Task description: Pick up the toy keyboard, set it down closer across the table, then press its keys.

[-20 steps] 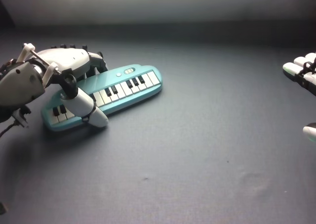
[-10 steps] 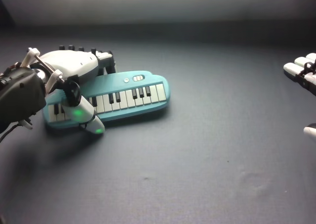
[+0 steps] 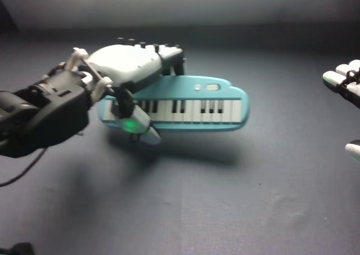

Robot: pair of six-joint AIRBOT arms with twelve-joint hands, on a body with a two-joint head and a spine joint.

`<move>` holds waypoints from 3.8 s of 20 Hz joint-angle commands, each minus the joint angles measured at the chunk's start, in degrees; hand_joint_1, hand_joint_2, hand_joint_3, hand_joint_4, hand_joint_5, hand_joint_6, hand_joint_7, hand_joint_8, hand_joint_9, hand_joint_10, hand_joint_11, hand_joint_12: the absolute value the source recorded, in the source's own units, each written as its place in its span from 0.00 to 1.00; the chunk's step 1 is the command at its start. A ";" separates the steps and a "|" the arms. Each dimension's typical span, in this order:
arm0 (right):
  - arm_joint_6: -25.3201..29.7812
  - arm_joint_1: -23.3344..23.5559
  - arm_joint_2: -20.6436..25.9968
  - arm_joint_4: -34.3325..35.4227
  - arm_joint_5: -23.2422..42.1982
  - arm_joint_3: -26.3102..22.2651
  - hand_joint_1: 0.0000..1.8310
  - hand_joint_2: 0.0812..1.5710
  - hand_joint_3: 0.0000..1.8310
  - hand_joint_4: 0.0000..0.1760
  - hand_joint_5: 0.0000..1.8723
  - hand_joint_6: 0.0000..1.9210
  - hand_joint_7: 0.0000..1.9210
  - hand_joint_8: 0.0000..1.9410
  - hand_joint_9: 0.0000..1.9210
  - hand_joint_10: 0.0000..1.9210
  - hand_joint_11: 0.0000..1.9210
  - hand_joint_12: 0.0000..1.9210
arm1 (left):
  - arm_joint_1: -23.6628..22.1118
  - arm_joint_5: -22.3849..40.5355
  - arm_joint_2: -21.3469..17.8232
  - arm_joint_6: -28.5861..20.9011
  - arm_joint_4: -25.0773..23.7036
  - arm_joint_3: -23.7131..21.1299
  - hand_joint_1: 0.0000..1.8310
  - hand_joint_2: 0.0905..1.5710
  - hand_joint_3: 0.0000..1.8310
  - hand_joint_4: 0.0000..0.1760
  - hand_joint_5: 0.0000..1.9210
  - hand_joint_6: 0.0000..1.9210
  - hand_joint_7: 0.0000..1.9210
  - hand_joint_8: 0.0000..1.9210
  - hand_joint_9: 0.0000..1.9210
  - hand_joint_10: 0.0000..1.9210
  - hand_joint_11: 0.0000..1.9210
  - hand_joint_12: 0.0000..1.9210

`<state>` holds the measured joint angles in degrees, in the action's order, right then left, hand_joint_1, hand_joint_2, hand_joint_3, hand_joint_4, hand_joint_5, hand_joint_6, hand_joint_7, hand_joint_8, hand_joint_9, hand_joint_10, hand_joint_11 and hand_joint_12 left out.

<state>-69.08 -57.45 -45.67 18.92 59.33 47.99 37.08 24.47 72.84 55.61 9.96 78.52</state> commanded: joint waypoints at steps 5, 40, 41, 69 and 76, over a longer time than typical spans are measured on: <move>0.22 0.25 0.33 -0.30 7.28 0.09 0.21 0.87 0.00 0.10 0.00 0.00 0.00 0.00 0.00 0.00 0.00 0.00 | -1.61 5.67 5.20 -7.24 -5.00 2.95 0.71 0.66 0.00 0.00 0.03 0.78 0.06 0.85 0.11 0.94 0.19 1.00; 1.39 9.90 -6.78 -9.23 -13.03 6.99 0.17 0.96 0.00 0.00 0.09 0.01 0.00 0.00 0.00 0.00 0.00 0.00 | 8.99 39.43 -16.59 -11.26 -1.46 -12.81 0.57 0.84 0.00 0.06 0.02 0.00 0.00 0.00 0.00 0.00 0.00 0.00; 0.99 10.51 -7.71 -9.23 -14.23 7.70 0.21 0.95 0.00 0.00 0.11 0.01 0.00 0.00 0.00 0.00 0.00 0.00 | 9.50 39.80 -16.89 -11.13 -0.95 -13.00 0.56 0.84 0.00 0.08 0.03 0.00 0.00 0.00 0.00 0.00 0.00 0.00; -3.23 10.69 -7.66 -6.62 -20.62 8.60 0.21 0.90 0.00 0.00 0.32 0.02 0.01 0.00 0.00 0.00 0.00 0.00 | 12.95 42.42 -17.14 -11.08 3.22 -13.58 0.44 0.86 0.00 0.41 0.00 0.00 0.00 0.00 0.00 0.00 0.00 0.00; -3.23 10.71 -3.03 -6.62 -12.57 4.63 0.14 0.94 0.00 0.03 0.02 0.00 0.00 0.00 0.00 0.00 0.00 0.00 | 13.28 43.33 -17.38 -11.08 3.22 -13.94 0.45 0.85 0.00 0.40 0.00 0.00 0.00 0.00 0.00 0.00 0.00 0.00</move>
<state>-72.10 -47.09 -48.73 12.34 38.02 52.10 50.94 60.07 55.66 44.64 13.78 64.55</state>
